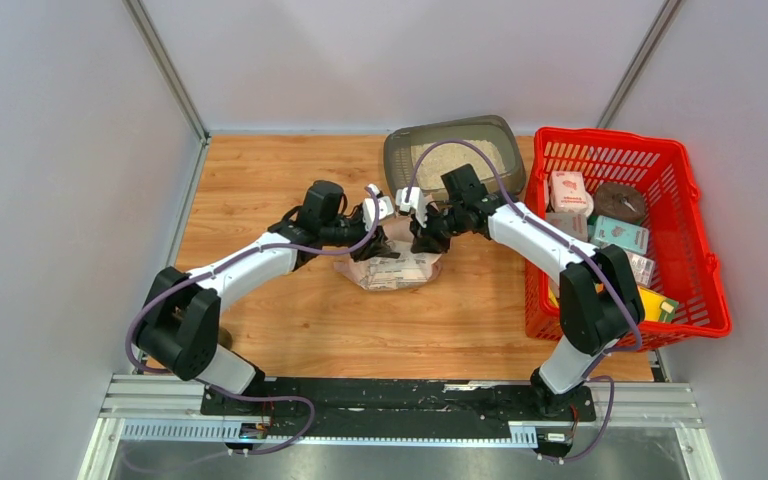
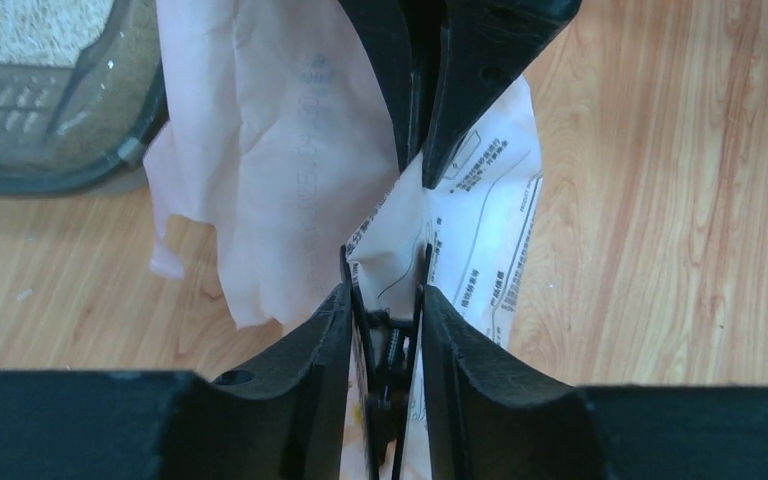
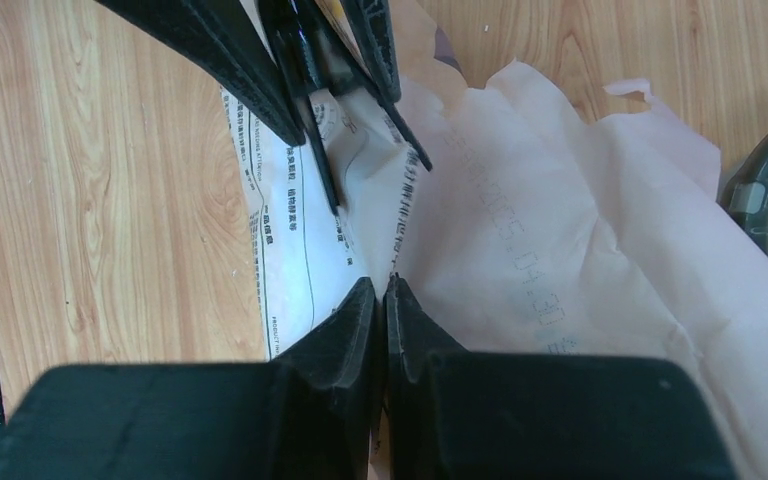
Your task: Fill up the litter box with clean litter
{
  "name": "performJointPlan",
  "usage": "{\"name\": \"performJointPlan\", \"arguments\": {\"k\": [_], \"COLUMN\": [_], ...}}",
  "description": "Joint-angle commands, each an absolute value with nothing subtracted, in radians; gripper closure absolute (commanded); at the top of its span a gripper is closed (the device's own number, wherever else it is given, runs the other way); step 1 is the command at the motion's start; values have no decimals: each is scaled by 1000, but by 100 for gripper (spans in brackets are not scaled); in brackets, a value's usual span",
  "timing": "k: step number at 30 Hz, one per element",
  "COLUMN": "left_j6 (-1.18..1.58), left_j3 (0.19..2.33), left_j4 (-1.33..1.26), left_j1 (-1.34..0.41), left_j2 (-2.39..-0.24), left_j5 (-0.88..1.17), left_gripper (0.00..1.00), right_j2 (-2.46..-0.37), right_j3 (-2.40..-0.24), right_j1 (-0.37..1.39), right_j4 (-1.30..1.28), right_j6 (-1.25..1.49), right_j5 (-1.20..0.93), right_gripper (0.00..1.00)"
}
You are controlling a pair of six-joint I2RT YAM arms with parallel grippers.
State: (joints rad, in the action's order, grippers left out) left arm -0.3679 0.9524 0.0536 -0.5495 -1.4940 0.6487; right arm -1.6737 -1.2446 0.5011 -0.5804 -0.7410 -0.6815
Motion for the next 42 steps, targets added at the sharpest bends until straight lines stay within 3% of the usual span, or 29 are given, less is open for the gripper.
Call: {"name": "performJointPlan", "arguments": {"k": [1,8,11,13,16,21,23,26,31,38,42], "left_j6": [-379,-364,-357,-350,-334,-356,-371,-382,-380,-249,-184], "left_j3": [971,1008,1005,1008,1028,1104,1155,1195,1235,1310,1350], "left_j4": [130,206,201,196,205,303,385,452,514,534,505], "left_j1": [-545,-532,-531,-531,-531,-529,-526,-506,-469,-372,-315], "left_j2": [-1447,-1437,-1424,-1413,-1405,-1382,-1368,-1315,-1213,-1174,-1163], "left_j5": [637,609,611,617,635,679,683,670,526,284,195], "left_gripper": [59,49,42,31,30,29,29,28,28,28,27], "right_j2": [-1660,-1654,-1652,-1648,-1646,-1628,-1605,-1542,-1459,-1520,-1526], "right_j3": [-1289,-1290,-1292,-1295,-1304,-1406,-1446,-1497,-1511,-1669,-1672], "right_j1": [506,506,506,506,506,506,503,500,497,499,488], "right_j4": [-569,-569,-569,-572,-578,-665,-744,-779,-702,-655,-589], "right_j6": [-721,-710,-710,-710,-707,-701,-703,-664,-460,-176,-238], "right_j5": [-695,-675,-676,-678,-676,-678,-654,-602,-447,307,439], "right_gripper": [89,74,67,64,56,32,14,0,0,0,0]}}
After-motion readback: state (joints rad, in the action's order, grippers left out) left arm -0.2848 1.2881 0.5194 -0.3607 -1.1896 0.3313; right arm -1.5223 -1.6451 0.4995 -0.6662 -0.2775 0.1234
